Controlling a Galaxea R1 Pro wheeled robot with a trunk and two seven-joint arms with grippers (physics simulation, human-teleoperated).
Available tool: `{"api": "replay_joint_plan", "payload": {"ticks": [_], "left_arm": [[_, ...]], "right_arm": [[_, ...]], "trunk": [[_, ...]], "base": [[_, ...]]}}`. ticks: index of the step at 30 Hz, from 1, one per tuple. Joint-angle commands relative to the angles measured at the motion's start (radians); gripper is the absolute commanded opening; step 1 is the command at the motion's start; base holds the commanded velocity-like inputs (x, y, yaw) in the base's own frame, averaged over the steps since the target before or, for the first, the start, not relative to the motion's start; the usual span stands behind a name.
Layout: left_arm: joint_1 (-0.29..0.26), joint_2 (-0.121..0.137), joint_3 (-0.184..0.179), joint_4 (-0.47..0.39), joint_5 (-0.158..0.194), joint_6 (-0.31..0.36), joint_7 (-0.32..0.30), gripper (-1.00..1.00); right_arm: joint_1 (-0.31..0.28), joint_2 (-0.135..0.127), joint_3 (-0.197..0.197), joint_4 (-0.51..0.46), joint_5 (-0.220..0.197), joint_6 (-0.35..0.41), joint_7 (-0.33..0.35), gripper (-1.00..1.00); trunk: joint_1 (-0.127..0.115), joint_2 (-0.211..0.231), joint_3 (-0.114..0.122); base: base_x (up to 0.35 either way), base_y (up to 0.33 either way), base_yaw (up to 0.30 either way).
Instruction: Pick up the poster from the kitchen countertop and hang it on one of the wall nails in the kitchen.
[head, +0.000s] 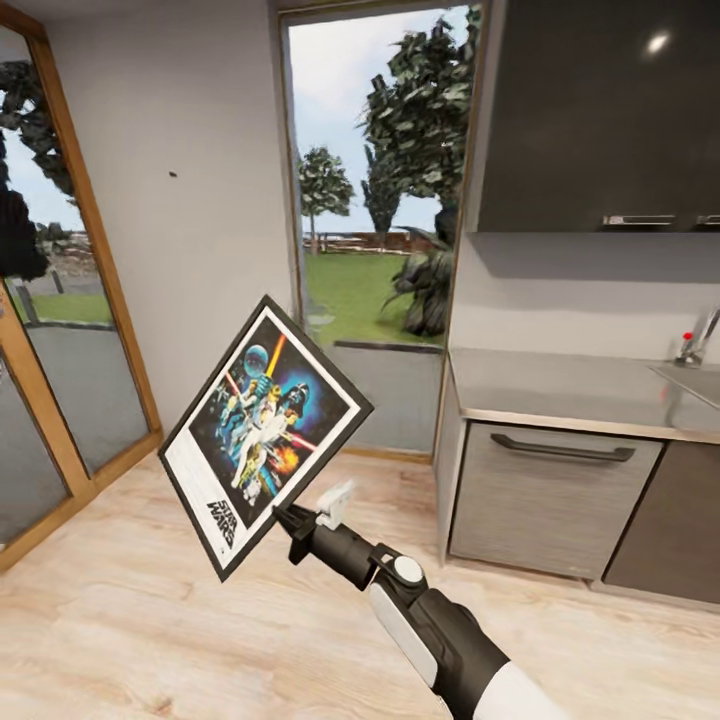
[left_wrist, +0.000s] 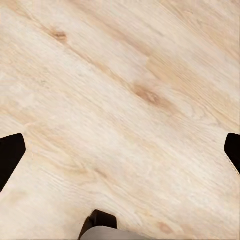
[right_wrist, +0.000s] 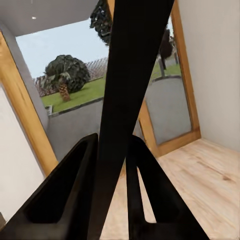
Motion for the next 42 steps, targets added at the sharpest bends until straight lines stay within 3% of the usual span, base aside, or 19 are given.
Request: {"api": "replay_joint_plan", "payload": {"ticks": [1, 2, 4, 5, 10, 11, 12, 15, 17, 25, 42], "left_arm": [[0.0, 0.001, 0.004, -0.002, 0.009, 0.003, -0.015, 1.0], [0.0, 0.007, 0.01, -0.003, 0.01, 0.004, -0.038, 1.0], [0.0, 0.017, 0.019, -0.005, 0.013, 0.006, -0.073, 1.0], [0.0, 0.026, 0.036, -0.007, 0.025, 0.008, -0.127, 1.0], [0.0, 0.036, 0.066, -0.04, 0.086, 0.034, -0.269, 1.0], [0.0, 0.037, 0.071, -0.066, 0.107, 0.057, -0.295, 1.0], [0.0, 0.037, 0.073, -0.096, 0.123, 0.088, -0.311, 1.0], [0.0, 0.036, 0.076, -0.151, 0.141, 0.145, -0.328, 1.0], [0.0, 0.036, 0.077, -0.183, 0.147, 0.169, -0.333, 1.0], [0.0, 0.034, 0.074, -0.223, 0.151, 0.188, -0.345, 1.0], [0.0, 0.034, 0.048, -0.225, 0.147, 0.192, -0.347, 1.0]], "right_arm": [[-0.001, -0.011, 0.001, 0.006, -0.011, -0.002, 0.022, -1.0], [0.001, -0.048, 0.001, 0.019, -0.013, -0.002, 0.061, -1.0], [0.003, -0.092, 0.0, 0.038, -0.02, -0.002, 0.09, -1.0], [0.005, -0.131, -0.001, 0.057, -0.038, -0.002, 0.109, -1.0], [0.007, -0.205, -0.006, 0.091, -0.101, -0.004, 0.136, -1.0], [0.008, -0.233, -0.008, 0.098, -0.113, -0.006, 0.14, -1.0], [0.009, -0.266, -0.009, 0.102, -0.122, -0.011, 0.142, -1.0], [0.01, -0.316, -0.015, 0.11, -0.143, -0.027, 0.144, -1.0], [0.01, -0.336, -0.018, 0.123, -0.163, -0.034, 0.146, -1.0], [0.011, -0.357, -0.022, 0.172, -0.197, -0.042, 0.154, -1.0], [0.02, -0.362, -0.021, 0.218, -0.199, -0.045, 0.169, -1.0]], "trunk": [[0.0, -0.001, -0.001], [0.0, -0.001, -0.001], [0.0, -0.001, -0.001], [0.0, -0.001, -0.001], [0.0, -0.001, -0.001], [0.0, -0.001, -0.001], [0.0, -0.001, -0.001], [0.0, -0.001, -0.001], [0.0, -0.001, -0.001], [0.0, -0.001, -0.001], [0.0, -0.001, -0.001]], "base": [[0.175, 0.251, 0.032], [0.144, 0.189, 0.021], [0.104, 0.136, 0.015], [0.059, 0.078, 0.008], [0.029, 0.038, 0.004], [0.01, 0.013, 0.001], [0.006, 0.008, 0.001], [0.004, 0.005, 0.001], [0.002, 0.002, 0.0], [0.006, 0.0, 0.0], [0.152, 0.063, 0.0]]}}
